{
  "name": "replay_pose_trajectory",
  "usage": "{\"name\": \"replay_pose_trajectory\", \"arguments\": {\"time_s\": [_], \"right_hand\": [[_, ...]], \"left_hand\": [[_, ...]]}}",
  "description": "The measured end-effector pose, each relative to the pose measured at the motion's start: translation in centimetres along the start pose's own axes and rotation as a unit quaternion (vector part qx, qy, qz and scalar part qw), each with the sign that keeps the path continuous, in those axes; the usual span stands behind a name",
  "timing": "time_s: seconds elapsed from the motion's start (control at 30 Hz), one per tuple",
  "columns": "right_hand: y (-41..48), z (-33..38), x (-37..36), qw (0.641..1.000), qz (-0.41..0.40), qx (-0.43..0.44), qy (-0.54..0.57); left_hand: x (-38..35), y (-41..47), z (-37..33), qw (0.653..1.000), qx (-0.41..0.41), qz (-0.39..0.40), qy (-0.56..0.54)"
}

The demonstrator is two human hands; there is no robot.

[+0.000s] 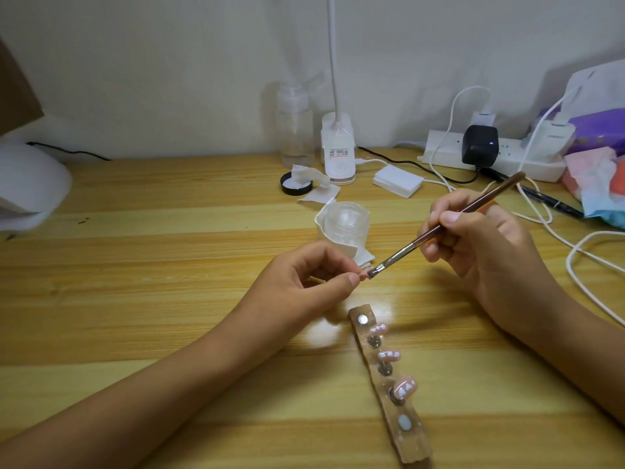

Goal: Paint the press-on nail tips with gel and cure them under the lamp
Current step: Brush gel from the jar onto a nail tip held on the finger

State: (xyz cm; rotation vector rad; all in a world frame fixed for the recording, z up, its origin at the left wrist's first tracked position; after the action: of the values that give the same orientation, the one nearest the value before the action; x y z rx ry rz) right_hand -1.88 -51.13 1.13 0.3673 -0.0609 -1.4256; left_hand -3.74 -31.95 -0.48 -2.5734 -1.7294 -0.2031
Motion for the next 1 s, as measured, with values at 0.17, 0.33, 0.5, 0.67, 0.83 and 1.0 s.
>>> {"name": "replay_pose_trajectory", "arguments": {"time_s": [0.17, 0.33, 0.5, 0.67, 0.83, 1.0], "right_hand": [[0.3, -0.4, 0.3, 0.999, -0.031, -0.003, -0.024], [0.4, -0.2, 0.6, 0.999, -0.039, -0.008, 0.015], [0.2, -0.2, 0.3, 0.999, -0.022, 0.007, -0.033], [0.3, 0.2, 1.0, 0.997, -0.066, 0.035, -0.034], [0.4, 0.2, 1.0, 0.998, -0.041, 0.023, 0.028], [0.3, 0.3, 0.3, 1.000, 0.005, 0.022, 0.017]], "left_hand": [[0.1, 0.0, 0.1, 1.000, 0.001, 0.002, -0.004], [0.1, 0.0, 0.3, 1.000, 0.005, -0.003, 0.000], [0.1, 0.0, 0.3, 1.000, 0.003, 0.001, -0.014], [0.1, 0.0, 0.3, 0.999, 0.008, -0.001, -0.048], [0.1, 0.1, 0.4, 0.996, 0.022, 0.003, -0.082], [0.1, 0.0, 0.4, 0.997, 0.027, -0.003, -0.078]]}}
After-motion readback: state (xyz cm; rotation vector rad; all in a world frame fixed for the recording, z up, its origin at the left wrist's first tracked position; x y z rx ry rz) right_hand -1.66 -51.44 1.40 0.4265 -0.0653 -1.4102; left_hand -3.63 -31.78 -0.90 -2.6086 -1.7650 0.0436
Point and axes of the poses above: each hand's wrist, its own y-axis towards the middle knuckle, its own x-axis out of the back of the hand, z = x × y, the point moved 6 cm from there along y, towards the middle knuckle, and after that the axes turned 2 degrees about x, right-handed, at the moved point
